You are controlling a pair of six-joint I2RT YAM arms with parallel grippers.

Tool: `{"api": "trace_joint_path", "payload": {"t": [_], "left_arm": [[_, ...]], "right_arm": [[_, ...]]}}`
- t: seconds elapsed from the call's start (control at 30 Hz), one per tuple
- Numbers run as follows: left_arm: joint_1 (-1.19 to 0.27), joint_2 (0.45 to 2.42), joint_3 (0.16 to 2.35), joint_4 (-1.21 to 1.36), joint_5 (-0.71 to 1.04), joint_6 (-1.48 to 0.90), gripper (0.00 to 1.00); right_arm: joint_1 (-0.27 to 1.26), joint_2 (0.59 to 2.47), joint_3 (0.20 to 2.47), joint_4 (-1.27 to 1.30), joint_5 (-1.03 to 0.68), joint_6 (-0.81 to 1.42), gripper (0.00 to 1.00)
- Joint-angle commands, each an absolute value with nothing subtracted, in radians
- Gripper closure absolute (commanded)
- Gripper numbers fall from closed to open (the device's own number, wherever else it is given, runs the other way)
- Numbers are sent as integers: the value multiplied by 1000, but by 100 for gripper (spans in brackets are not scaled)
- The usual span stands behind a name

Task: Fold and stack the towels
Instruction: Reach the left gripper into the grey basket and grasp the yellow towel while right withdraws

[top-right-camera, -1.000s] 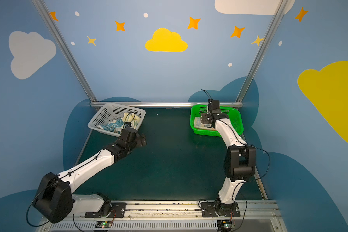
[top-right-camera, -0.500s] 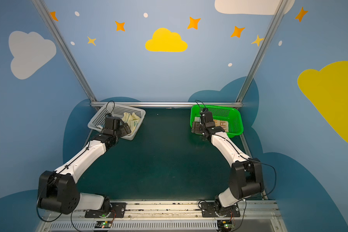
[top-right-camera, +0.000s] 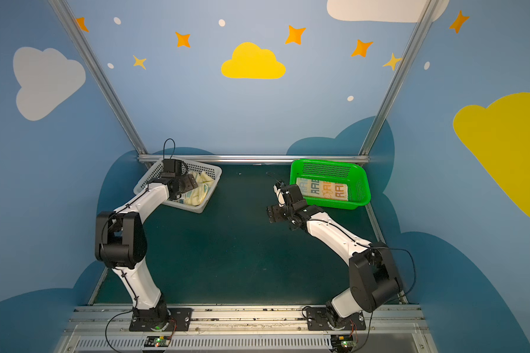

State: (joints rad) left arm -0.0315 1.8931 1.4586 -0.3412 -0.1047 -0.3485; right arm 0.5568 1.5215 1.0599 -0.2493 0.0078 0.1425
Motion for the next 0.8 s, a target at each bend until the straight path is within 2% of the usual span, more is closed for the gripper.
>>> {"api": "trace_joint_path", "payload": {"t": [0.0, 0.2, 0.43, 0.77], "left_arm": [[-61, 1873, 1468, -339, -4, -351, 7], [-99, 1807, 1419, -316, 12, -374, 7], [-147, 1798, 1382, -340, -61, -334, 18], [-149, 1885, 1426, -386, -136, -343, 65]], "right_arm": [[577, 1567, 1097, -283, -1, 131, 12], [603, 1605, 1125, -291, -37, 143, 12], [614, 1652, 1167, -302, -73, 147, 16], [648, 1633, 1187, -317, -62, 151, 19]]}}
